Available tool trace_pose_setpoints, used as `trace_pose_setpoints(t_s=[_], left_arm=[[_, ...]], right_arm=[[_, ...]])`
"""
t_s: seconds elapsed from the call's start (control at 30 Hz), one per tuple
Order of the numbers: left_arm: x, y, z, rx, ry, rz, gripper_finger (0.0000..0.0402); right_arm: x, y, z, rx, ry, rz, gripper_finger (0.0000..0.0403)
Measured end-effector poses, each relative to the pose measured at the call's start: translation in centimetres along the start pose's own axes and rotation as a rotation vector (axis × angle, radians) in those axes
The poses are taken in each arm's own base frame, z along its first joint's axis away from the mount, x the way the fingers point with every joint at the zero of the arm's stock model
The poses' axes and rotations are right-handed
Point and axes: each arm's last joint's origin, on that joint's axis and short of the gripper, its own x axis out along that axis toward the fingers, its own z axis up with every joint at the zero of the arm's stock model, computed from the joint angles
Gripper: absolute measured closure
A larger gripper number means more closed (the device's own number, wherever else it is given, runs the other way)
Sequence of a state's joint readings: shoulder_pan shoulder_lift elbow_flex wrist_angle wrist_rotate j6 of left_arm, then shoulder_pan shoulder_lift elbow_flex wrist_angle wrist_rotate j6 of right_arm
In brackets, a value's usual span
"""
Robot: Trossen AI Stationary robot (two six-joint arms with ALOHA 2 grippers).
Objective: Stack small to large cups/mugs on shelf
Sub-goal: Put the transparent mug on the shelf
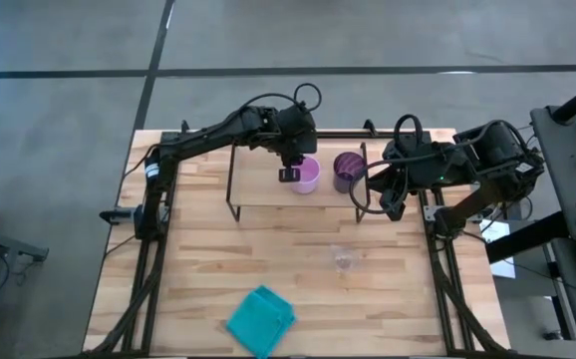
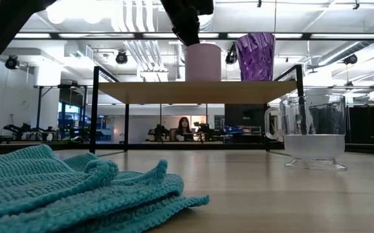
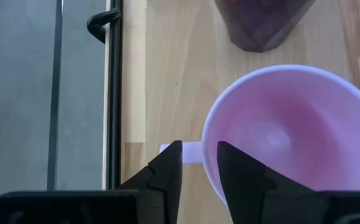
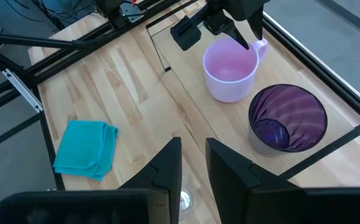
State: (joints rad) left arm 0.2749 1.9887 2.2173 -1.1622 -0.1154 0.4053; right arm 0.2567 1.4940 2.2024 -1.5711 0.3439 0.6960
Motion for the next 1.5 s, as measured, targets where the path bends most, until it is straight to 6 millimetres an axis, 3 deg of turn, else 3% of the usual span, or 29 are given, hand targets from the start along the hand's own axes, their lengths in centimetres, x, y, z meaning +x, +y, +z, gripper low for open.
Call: trace_pose_setpoints(t_s=[0.13, 0.23, 0.5, 0.63, 0.83, 1.1, 1.5], left_arm=[[-0.5, 0.1, 0.0, 0.000, -0.009, 0.004, 0.0314], [-2.0, 0.1, 0.1, -0.007, -0.044, 0.016, 0.0314], [-10.2, -0.7, -0.5, 0.004, -0.209, 0.055, 0.0314], [-14.1, -0.8, -1.5, 0.000, -0.290, 0.079, 0.0314], [-18.3, -0.7, -3.0, -0.060, -0.374, 0.130, 0.0314], [-20.9, -0.7, -4.3, -0.083, -0.422, 0.172, 0.0314], [-20.7, -0.8, -4.6, -0.078, -0.395, 0.161, 0.0314]], right_arm=[[0.0, 0.0, 0.0, 0.000, 0.000, 0.000, 0.0335], [0.0, 0.0, 0.0, 0.000, 0.001, 0.002, 0.0335], [0.1, 0.2, -0.2, 0.071, 0.051, 0.054, 0.0335], [1.3, 1.2, -0.7, 0.126, 0.188, 0.128, 0.0335], [5.7, 4.2, -2.7, 0.144, 0.418, 0.107, 0.0335], [11.2, 7.4, -5.2, 0.095, 0.601, 0.017, 0.0335], [17.6, 10.4, -7.8, 0.050, 0.753, -0.088, 0.0335]])
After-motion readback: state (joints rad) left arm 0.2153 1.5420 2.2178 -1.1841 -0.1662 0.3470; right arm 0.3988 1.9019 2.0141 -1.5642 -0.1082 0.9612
